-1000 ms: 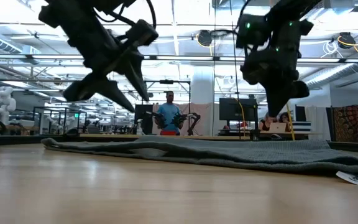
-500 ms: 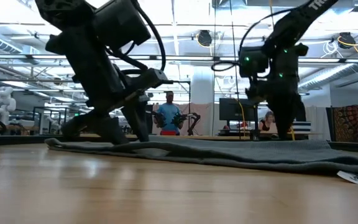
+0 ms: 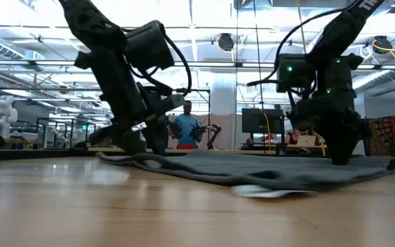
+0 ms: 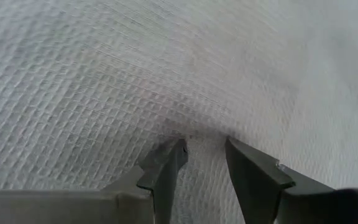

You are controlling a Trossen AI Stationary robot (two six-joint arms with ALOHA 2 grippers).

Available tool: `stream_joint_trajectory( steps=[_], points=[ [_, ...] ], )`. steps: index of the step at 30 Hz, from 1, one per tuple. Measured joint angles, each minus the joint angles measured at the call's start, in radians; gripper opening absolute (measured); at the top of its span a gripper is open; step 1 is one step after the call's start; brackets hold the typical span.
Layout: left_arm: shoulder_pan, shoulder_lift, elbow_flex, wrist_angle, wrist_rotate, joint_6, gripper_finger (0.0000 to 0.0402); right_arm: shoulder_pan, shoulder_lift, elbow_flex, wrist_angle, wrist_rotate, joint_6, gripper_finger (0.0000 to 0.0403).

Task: Roll towel
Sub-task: Fold the gray towel on the center of table

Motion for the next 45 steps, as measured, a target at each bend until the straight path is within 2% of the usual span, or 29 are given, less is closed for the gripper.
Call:
stream_joint_trajectory(
  steps=[6, 12, 20, 27, 32, 34, 39, 43, 45],
  points=[
    [0.096, 0.001, -0.001, -0.017, -0.037, 0.088, 0.0147, 0.168, 0.002, -0.002, 0.111, -0.019, 0.268, 0.0004],
    [0.165, -0.008, -0.003, -0.022, -0.022, 0.244, 0.0147, 0.312, 0.006, -0.006, 0.282, -0.007, 0.538, 0.0004],
    [0.218, -0.133, -0.011, -0.107, 0.04, 0.456, 0.0148, 0.415, 0.008, -0.001, 0.403, 0.053, 0.755, 0.0004],
    [0.231, -0.31, -0.008, -0.238, 0.076, 0.605, 0.0148, 0.441, -0.02, 0.06, 0.379, 0.099, 0.714, 0.0004],
    [0.181, -0.393, -0.006, -0.233, 0.298, 0.603, 0.0148, 0.436, -0.061, 0.148, 0.181, 0.098, 0.646, 0.0004],
    [0.13, -0.402, -0.005, -0.224, 0.349, 0.584, 0.0148, 0.429, -0.066, 0.185, 0.055, 0.098, 0.596, 0.0004],
    [-0.038, -0.385, -0.005, -0.16, 0.286, 0.502, 0.0148, 0.407, -0.067, 0.243, -0.129, 0.095, 0.435, 0.0004],
    [-0.164, -0.352, -0.004, -0.011, 0.169, 0.463, 0.0148, 0.403, -0.067, 0.237, -0.136, 0.12, 0.281, 0.0004],
    [-0.21, -0.325, -0.003, 0.042, 0.118, 0.446, 0.0148, 0.403, -0.067, 0.226, -0.129, 0.172, 0.216, 0.0004]
  ],
)
